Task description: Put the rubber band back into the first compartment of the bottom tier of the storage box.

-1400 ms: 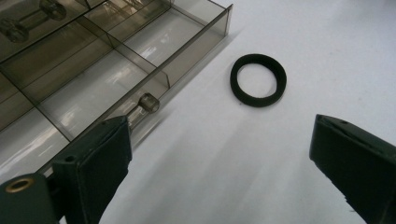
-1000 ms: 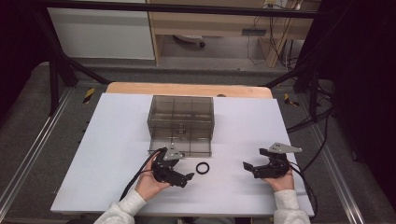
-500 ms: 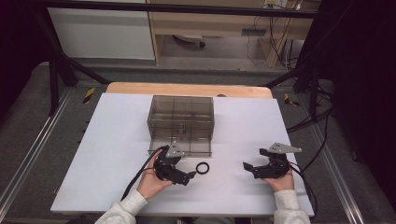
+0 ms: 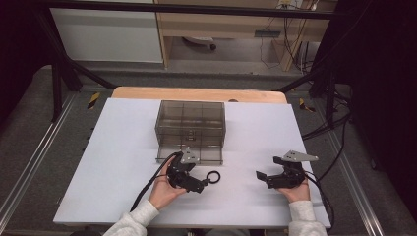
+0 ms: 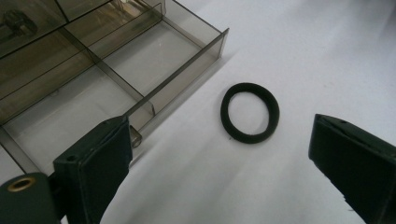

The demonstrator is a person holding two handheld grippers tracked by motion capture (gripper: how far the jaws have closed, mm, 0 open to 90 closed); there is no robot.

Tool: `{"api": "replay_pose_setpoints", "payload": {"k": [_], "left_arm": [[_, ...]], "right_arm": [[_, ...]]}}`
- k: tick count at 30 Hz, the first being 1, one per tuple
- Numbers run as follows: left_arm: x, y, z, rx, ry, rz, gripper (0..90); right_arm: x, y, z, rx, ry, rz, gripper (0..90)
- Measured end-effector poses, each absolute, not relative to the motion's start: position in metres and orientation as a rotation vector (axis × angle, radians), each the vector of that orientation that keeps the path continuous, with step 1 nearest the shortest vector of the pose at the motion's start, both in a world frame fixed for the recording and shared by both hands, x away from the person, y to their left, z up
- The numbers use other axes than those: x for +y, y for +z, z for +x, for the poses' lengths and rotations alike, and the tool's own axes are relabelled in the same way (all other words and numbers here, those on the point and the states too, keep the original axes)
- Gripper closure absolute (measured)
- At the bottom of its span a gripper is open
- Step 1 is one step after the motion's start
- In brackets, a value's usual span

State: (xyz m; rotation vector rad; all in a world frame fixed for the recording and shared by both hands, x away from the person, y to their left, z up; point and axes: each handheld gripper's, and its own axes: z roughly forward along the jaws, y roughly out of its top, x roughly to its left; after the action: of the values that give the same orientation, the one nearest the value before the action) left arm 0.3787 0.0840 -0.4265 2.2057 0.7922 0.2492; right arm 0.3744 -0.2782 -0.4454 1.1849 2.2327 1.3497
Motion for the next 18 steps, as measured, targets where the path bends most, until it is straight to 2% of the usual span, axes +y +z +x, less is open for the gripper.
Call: {"api": "replay_pose_setpoints", "payload": {"k": [7, 18], "left_arm": [[0.079, -0.429, 0.383, 0.81, 0.247, 2.213, 12.8], [0.071, -0.435, 0.385, 0.834, 0.226, 2.222, 31.2]], "right_arm": [[-0.278, -0.446, 0.375, 2.237, 1.346, 1.185, 0.4], [-0.278, -0.446, 0.375, 2.235, 1.35, 1.185, 0.4]]}}
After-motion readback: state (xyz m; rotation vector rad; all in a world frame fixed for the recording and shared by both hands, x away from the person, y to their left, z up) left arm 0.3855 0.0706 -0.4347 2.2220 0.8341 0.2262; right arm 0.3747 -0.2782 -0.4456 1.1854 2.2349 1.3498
